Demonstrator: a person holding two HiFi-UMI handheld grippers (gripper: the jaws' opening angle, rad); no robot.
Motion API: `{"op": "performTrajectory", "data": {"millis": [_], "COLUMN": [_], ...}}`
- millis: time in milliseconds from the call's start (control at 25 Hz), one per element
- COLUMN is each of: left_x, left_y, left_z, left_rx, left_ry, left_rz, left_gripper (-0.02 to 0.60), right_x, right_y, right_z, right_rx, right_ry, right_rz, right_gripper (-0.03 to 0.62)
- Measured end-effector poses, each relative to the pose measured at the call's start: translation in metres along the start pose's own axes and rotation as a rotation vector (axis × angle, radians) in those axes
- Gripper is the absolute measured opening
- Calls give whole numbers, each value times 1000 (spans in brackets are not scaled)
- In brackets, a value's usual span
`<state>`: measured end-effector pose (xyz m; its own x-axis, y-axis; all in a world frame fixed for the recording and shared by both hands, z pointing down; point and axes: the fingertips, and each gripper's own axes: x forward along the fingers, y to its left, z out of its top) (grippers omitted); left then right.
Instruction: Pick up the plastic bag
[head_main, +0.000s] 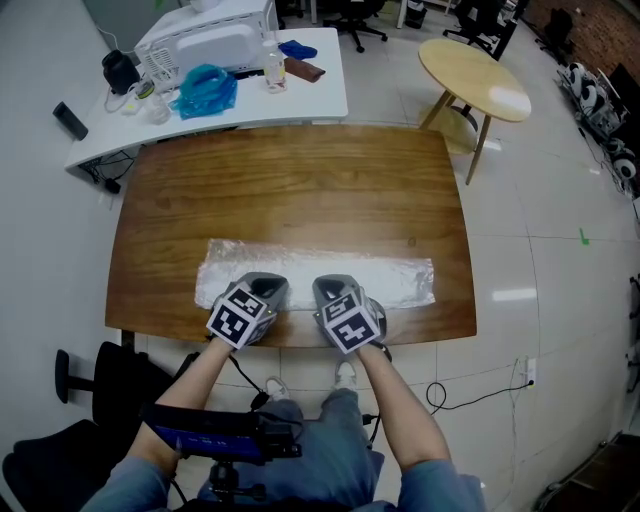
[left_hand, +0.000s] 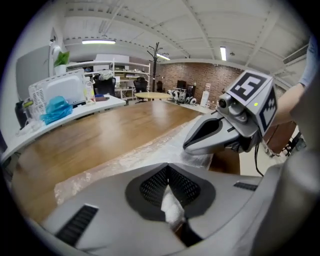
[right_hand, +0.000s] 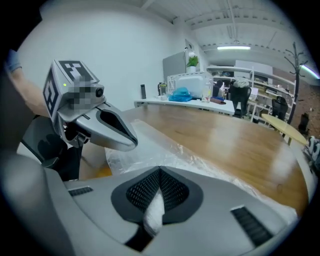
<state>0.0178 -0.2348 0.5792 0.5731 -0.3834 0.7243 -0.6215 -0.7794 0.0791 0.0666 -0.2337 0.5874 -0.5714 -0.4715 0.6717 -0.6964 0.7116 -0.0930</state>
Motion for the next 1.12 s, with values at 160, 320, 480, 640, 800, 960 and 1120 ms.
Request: {"op": "performTrajectory", "data": {"millis": [160,320,480,640,800,960,1120], "left_x": [-30,-60,-79,-82,-80,-76,-82], "left_y": [35,69,87,89,90,91,92], "left_z": [-27,-71,-105,-112,-114,-116,-110], "left_rx": [-36,-103,-151,-149,-167,-173,-172], "left_ry": [-7,30,70,77,68,50,27], "left_rz": [94,170,217,227,227,234,253], "left_gripper": [15,15,15,15,15,15,15], "right_x": [-36,-75,-103,-107,-99,-98,-100], "right_y": [-32,-78,-121,-137,-138,-139,-140], "right_z": [-9,-34,-64,-82,-94,-93,-90], "right_rx": [20,55,105,132,148,148,147], "right_ry": [-51,-55,-11,36,57,51,47], "right_rz": [-83,-189,-279,-291,-290,-294,-305], "right_gripper": [1,1,2,2,2,2,2]}}
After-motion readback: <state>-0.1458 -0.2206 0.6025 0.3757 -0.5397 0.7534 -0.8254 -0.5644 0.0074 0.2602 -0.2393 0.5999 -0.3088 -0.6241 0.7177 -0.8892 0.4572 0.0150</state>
